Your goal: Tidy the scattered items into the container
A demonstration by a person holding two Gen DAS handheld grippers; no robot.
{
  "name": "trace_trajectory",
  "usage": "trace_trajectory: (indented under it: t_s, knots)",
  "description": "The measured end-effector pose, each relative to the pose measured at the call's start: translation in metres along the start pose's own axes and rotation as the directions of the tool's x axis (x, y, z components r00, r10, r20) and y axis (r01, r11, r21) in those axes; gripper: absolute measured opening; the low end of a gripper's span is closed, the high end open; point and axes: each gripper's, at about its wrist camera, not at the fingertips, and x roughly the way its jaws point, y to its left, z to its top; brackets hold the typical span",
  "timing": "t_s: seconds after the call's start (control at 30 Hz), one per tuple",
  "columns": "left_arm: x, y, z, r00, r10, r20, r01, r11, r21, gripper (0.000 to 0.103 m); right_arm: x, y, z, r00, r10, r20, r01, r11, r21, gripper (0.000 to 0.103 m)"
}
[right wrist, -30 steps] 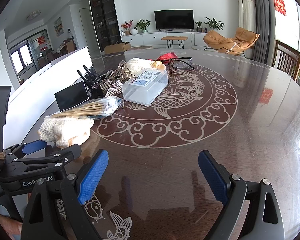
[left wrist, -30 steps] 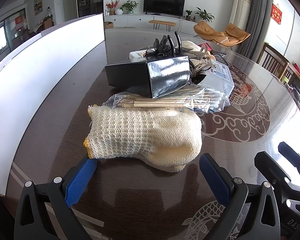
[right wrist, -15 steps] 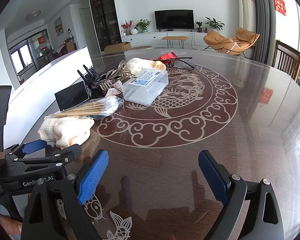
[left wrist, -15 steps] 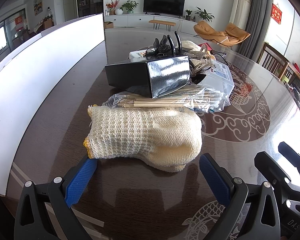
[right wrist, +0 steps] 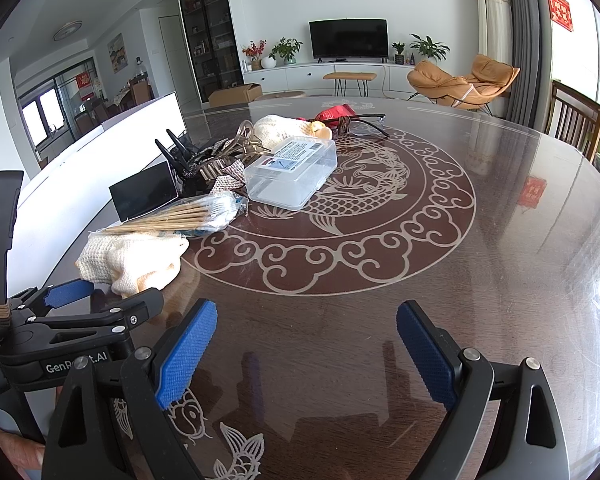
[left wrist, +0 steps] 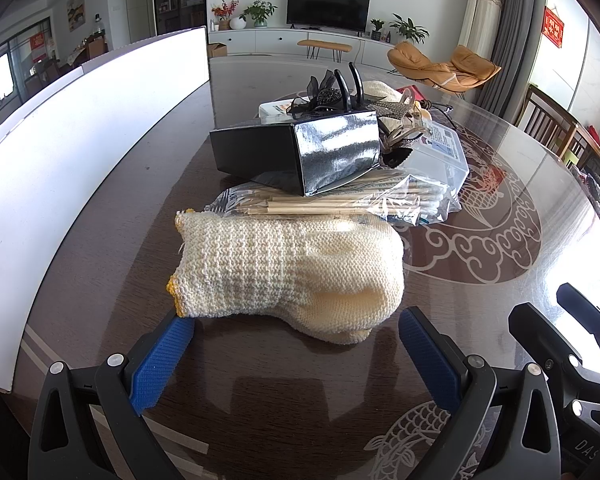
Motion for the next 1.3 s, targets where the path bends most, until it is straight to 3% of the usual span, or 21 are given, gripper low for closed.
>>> trace_trajectory:
  t_s: [1.3]
  knots:
    - [-0.0012, 0.0014, -0.0025, 1.0, 0.002, -0.001, -0.002, 1.0, 0.001, 0.103, 0.0002, 0.0006, 0.0005, 1.0, -0.002, -0.001, 0.002, 1.0, -0.001, 0.093]
